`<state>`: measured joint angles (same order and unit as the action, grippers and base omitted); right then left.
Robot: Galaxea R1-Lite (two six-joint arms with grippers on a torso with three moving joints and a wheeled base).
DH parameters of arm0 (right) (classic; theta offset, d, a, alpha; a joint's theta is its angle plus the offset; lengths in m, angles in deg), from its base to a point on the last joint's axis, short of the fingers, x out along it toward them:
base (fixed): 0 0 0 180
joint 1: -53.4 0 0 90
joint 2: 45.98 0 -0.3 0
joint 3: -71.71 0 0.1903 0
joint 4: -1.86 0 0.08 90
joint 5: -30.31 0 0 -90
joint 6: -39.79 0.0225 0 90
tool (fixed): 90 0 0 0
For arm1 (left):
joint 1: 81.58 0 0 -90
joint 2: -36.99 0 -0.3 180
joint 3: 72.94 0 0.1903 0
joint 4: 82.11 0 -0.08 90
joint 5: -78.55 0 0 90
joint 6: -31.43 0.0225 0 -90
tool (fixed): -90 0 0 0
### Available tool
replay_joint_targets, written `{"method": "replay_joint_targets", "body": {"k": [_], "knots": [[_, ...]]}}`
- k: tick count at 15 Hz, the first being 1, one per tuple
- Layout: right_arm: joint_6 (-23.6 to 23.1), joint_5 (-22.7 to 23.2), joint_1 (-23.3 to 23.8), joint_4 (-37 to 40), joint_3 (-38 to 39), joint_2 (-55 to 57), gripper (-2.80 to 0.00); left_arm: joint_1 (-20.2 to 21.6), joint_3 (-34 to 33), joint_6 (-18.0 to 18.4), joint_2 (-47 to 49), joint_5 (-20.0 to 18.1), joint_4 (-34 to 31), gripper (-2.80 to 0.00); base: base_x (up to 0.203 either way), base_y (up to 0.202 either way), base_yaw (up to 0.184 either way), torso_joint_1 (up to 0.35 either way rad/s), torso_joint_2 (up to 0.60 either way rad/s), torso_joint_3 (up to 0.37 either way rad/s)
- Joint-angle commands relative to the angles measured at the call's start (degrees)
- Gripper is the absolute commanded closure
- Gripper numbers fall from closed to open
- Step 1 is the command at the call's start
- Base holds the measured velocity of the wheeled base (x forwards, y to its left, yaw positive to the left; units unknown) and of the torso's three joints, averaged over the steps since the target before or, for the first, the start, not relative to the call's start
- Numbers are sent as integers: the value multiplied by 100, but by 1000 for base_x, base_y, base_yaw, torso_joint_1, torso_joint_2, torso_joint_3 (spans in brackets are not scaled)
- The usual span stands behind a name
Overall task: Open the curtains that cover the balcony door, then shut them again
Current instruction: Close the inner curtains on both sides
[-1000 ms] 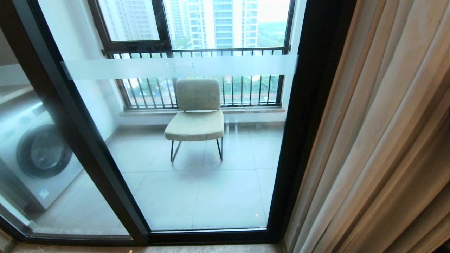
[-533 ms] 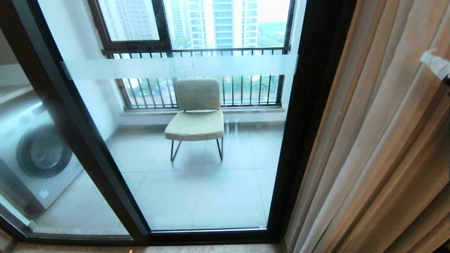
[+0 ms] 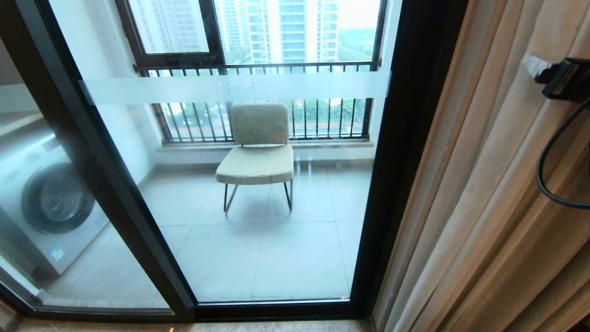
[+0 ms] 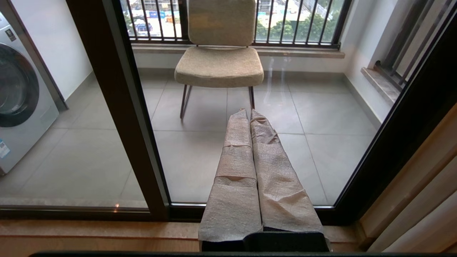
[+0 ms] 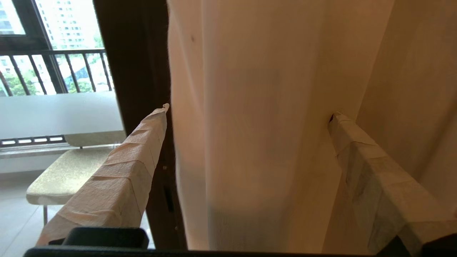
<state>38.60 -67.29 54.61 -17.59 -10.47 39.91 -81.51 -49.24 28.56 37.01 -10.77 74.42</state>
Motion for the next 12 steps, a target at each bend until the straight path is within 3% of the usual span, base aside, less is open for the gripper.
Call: {"method": "replay_joint_targets", "body": {"k": [1,4,11,12], "knots": [[-18,-26,55,-24,-415,518,-280,1,-3,-4,-2,2,2,0,0,0,0,0,0,0],[-67,-243,63,-10,-830,798,-280,1,2,-4,-2,2,-7,0,0,0,0,0,0,0],[-101,-242,55,-42,-869,806,-280,1,2,-4,-2,2,2,0,0,0,0,0,0,0],[-101,-236,54,-42,-861,798,0,1,2,-4,-2,2,2,0,0,0,0,0,0,0]]}}
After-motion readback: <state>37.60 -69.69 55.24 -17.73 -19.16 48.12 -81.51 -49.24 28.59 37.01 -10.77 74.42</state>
